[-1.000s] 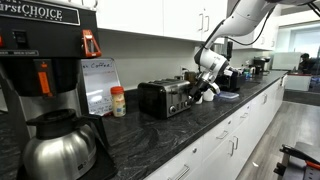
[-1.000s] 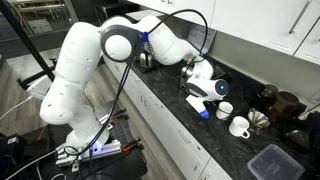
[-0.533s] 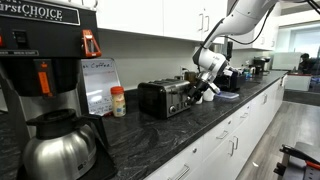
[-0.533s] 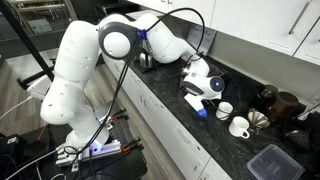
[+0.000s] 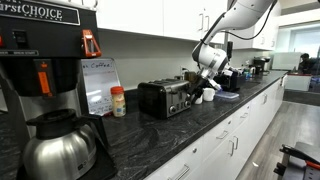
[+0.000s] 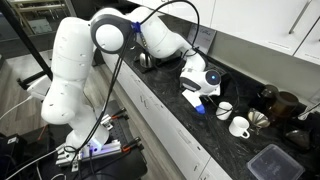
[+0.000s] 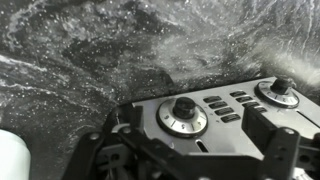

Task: Push down the toaster lever to the right.

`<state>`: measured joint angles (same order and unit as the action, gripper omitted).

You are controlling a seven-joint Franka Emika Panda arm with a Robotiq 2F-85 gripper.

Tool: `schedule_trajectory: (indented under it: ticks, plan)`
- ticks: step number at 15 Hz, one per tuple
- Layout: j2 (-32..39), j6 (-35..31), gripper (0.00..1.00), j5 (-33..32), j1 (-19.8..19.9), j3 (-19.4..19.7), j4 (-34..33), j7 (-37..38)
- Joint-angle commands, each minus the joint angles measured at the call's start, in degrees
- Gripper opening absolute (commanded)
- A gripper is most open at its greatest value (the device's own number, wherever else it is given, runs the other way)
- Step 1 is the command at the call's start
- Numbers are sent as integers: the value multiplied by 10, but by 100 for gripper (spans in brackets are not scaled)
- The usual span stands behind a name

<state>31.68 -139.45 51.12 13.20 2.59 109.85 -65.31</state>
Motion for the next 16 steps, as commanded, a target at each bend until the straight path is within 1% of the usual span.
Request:
schedule_trajectory:
  ticks: [1,5,16]
  plan:
    - [-33,-9,100,-18,2,-4,40,22]
    - [-34,-9,100,-24,5,-8,49,26]
    - [-22,-23,100,-17,6,-18,38,15]
